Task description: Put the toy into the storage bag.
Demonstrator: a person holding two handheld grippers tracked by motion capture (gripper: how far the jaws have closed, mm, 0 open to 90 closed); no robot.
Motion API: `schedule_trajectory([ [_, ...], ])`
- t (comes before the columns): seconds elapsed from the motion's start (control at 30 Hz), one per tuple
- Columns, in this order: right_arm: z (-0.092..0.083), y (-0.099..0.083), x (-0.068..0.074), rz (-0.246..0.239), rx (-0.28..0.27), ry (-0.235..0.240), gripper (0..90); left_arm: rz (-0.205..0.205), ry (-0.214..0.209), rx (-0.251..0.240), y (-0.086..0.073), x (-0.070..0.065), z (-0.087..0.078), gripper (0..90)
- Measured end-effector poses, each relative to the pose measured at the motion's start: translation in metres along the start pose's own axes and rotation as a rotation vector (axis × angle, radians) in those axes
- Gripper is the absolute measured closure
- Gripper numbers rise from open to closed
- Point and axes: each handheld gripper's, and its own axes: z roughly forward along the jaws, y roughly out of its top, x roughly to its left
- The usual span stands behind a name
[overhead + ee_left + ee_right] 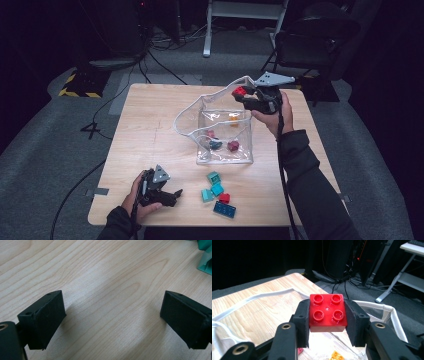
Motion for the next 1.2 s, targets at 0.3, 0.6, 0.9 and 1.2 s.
schedule_trajectory([
  [0.3,0.007,-0.002,-0.002,0.003,0.032,-0.02,59.0,0.0,-0.001,0.0,0.0,0.0,0.0,6.1],
  [0.6,0.009,-0.004,-0.002,0.015,0.036,-0.024,49.9,0.0,-0.001,0.0,0.0,0.0,0.0,6.1],
  [0.9,0.003,-0.006,-0.002,0.022,0.021,-0.013,45.2,0.0,-0.001,0.0,0.0,0.0,0.0,6.1],
  [1.2,-0.015,-0.011,0.005,-0.007,0.01,0.008,43.5,0.0,-0.001,0.0,0.0,0.0,0.0,6.1],
])
